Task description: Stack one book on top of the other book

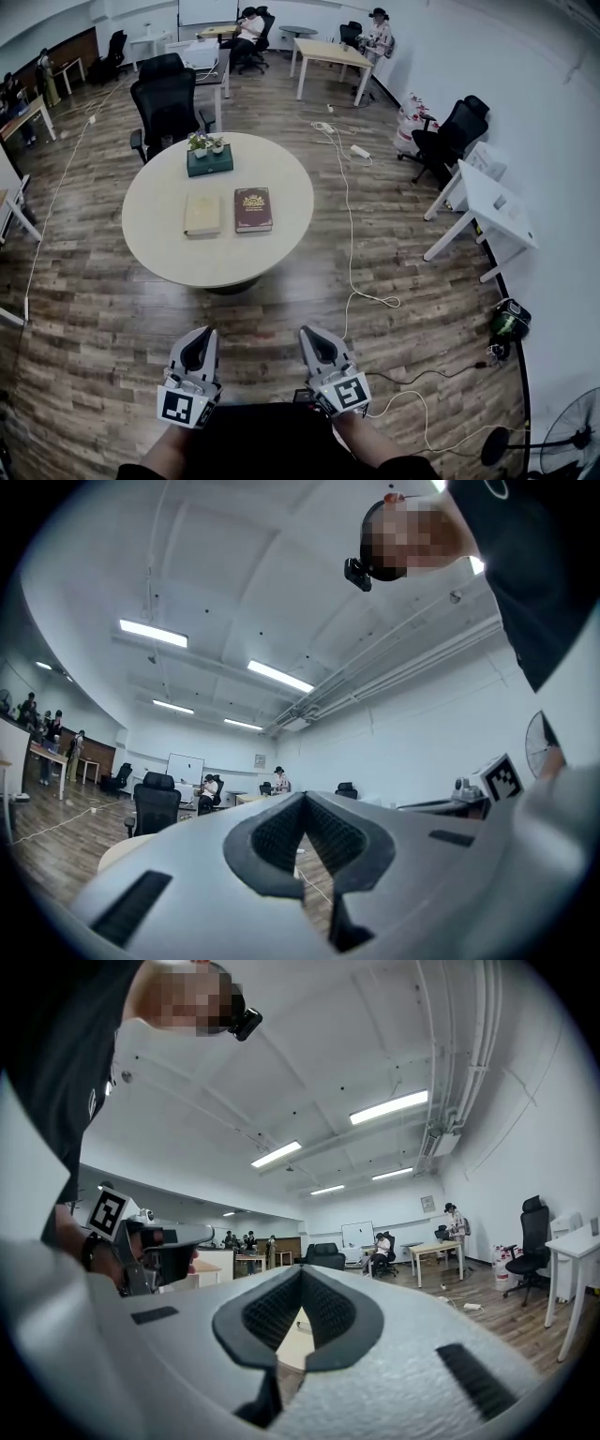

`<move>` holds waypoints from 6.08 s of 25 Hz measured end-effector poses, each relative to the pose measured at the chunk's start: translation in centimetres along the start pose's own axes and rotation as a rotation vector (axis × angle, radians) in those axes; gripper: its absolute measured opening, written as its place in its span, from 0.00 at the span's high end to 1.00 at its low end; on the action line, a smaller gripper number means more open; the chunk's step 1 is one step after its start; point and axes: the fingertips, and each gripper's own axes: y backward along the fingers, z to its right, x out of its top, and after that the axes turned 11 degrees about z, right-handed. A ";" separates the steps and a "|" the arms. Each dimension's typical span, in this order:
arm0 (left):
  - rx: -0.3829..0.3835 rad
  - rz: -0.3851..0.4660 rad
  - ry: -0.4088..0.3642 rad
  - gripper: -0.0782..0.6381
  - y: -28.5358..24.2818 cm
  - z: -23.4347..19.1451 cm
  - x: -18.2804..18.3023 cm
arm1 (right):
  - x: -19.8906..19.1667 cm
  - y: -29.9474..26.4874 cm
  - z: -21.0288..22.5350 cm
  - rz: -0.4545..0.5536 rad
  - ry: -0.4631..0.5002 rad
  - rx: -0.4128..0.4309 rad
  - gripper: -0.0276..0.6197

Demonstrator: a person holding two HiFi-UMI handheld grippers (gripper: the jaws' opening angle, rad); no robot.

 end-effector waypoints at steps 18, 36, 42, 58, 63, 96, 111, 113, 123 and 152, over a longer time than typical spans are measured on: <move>-0.004 -0.046 0.025 0.88 -18.3 -18.3 -11.5 | -7.5 -21.7 11.8 -0.033 0.068 -0.056 0.95; -0.129 -0.169 0.154 0.88 -34.7 -33.8 -24.5 | -14.3 -43.6 21.6 -0.124 0.133 -0.171 0.95; -0.081 -0.161 0.160 0.88 -37.9 -34.3 -25.0 | -16.3 -45.7 23.4 -0.143 0.099 -0.139 0.95; -0.109 -0.417 0.477 0.40 -40.4 -33.2 -36.1 | -23.0 -47.8 28.9 -0.275 -0.213 -0.005 0.34; -0.101 -0.600 0.562 0.40 -40.0 -34.3 -42.4 | -28.1 -48.5 31.9 -0.400 -0.290 -0.012 0.37; 0.003 -1.341 0.648 0.40 -33.9 -32.7 -66.2 | -55.3 -44.7 33.9 -1.066 -0.643 0.034 0.55; 0.073 -1.395 0.629 0.46 -33.8 -32.2 -68.2 | -55.9 -44.4 33.2 -1.066 -0.642 0.054 0.63; 0.075 -1.392 0.602 0.48 -33.8 -32.4 -68.3 | -55.9 -44.3 33.1 -1.068 -0.636 0.061 0.64; 0.088 -1.386 0.577 0.54 -33.9 -32.7 -67.8 | -55.1 -44.9 33.4 -1.048 -0.618 0.055 0.65; 0.283 -1.203 0.488 0.58 -32.6 -44.6 -52.1 | -45.6 -56.4 21.9 -0.966 -0.529 0.244 0.67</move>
